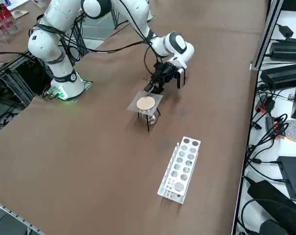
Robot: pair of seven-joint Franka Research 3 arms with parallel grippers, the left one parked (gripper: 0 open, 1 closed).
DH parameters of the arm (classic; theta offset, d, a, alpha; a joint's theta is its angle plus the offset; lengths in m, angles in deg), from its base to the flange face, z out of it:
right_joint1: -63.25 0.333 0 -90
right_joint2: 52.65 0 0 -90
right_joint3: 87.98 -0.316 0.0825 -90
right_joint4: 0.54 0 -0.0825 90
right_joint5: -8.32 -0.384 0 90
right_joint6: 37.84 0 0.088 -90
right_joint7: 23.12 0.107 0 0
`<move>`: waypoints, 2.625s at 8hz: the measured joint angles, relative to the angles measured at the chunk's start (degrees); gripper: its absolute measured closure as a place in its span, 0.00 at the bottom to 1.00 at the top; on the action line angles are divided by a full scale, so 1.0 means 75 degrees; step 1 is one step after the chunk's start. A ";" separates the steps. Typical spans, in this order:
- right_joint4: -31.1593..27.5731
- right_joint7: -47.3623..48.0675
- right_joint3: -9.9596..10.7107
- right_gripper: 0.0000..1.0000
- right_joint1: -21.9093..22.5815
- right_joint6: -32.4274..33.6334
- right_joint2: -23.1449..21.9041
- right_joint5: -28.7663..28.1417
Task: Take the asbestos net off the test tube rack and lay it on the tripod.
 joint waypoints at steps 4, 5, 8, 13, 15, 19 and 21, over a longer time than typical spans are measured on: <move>0.1042 -0.1067 -0.0005 0.00 0.0043 0.0775 -0.0074 -0.0670; 0.1560 -0.1284 -0.0007 0.00 0.0065 0.1003 -0.0107 -0.1067; 0.3366 -0.2170 0.0019 0.00 0.0066 0.1535 -0.0427 -0.2269; 0.4578 -0.4260 0.0095 0.00 -0.0935 0.1292 -0.1899 -0.3750; 0.4592 -0.5400 0.0112 0.00 -0.1756 0.1002 -0.2350 -0.4667; 0.4604 -0.6709 0.0122 0.00 -0.3134 0.0870 -0.2973 -0.6036; 0.4490 -0.6778 0.0099 0.00 -0.3425 0.0497 -0.3200 -0.6516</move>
